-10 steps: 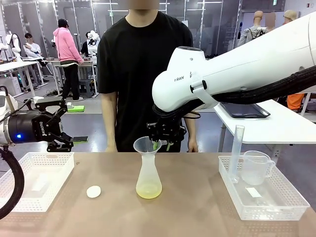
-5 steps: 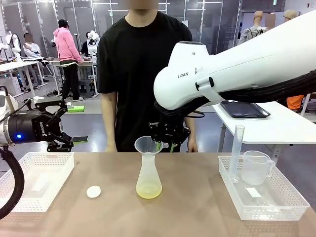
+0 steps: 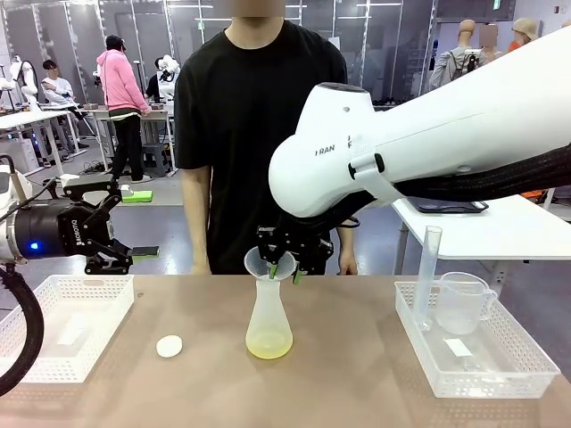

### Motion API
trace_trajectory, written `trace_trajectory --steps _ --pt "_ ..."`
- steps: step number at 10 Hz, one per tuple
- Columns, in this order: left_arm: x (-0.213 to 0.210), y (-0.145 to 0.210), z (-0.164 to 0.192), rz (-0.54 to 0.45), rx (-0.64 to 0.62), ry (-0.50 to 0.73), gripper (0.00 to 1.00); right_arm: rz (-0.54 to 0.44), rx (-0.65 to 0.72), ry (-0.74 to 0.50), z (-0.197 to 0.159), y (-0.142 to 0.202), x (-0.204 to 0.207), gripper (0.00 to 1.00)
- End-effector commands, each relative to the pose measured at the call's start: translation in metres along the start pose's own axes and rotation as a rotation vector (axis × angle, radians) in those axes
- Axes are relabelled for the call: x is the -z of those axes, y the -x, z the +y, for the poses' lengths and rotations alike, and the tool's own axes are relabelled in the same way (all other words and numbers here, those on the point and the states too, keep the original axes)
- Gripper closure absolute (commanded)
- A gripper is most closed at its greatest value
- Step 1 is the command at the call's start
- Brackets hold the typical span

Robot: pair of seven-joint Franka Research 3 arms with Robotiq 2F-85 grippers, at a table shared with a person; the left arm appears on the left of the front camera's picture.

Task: Prepare the solutions needed for the experiment.
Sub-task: Once the solution is in the Big flask , pick up the Plastic Funnel and place it back into the right Organizing basket.

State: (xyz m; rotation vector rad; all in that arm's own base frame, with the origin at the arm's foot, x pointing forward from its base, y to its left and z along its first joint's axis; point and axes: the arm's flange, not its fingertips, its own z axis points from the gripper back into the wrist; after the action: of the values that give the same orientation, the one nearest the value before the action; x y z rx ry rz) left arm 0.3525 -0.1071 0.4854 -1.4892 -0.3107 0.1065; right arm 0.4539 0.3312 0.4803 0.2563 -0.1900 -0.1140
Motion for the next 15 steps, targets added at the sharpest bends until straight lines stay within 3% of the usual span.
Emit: trace_trajectory --steps 1,3,6,7,8,9,10,11,15 --pt "0.002 0.002 -0.002 -0.008 -0.021 0.024 0.0 -0.058 0.097 0.002 0.008 0.007 0.011 0.55" --pt "0.002 0.002 -0.002 -0.008 -0.021 0.024 0.0 -0.06 0.162 0.033 0.009 0.012 0.014 0.55" --pt "0.002 0.002 -0.002 -0.008 -0.021 0.024 0.0 -0.039 0.129 0.014 0.005 0.022 0.018 0.58" --pt "0.002 0.002 -0.002 -0.008 -0.021 0.024 0.0 -0.042 0.121 -0.005 0.003 0.023 0.023 0.7" --pt "0.002 0.002 -0.002 -0.008 -0.021 0.024 0.0 -0.045 0.107 -0.034 0.0 0.023 0.024 0.73" --pt "0.002 0.002 -0.002 -0.008 -0.021 0.024 0.0 -0.044 0.12 -0.034 -0.003 0.023 0.025 0.85" --pt "0.002 0.002 -0.002 -0.008 -0.021 0.024 0.0 -0.053 0.115 -0.033 -0.004 0.022 0.026 0.88" --pt "0.002 0.002 -0.002 -0.008 -0.021 0.024 0.0 -0.054 0.122 -0.024 -0.005 0.02 0.024 1.0" --pt "0.002 0.002 -0.002 -0.008 -0.021 0.024 0.0 -0.048 0.106 -0.041 -0.002 0.015 0.011 1.0"
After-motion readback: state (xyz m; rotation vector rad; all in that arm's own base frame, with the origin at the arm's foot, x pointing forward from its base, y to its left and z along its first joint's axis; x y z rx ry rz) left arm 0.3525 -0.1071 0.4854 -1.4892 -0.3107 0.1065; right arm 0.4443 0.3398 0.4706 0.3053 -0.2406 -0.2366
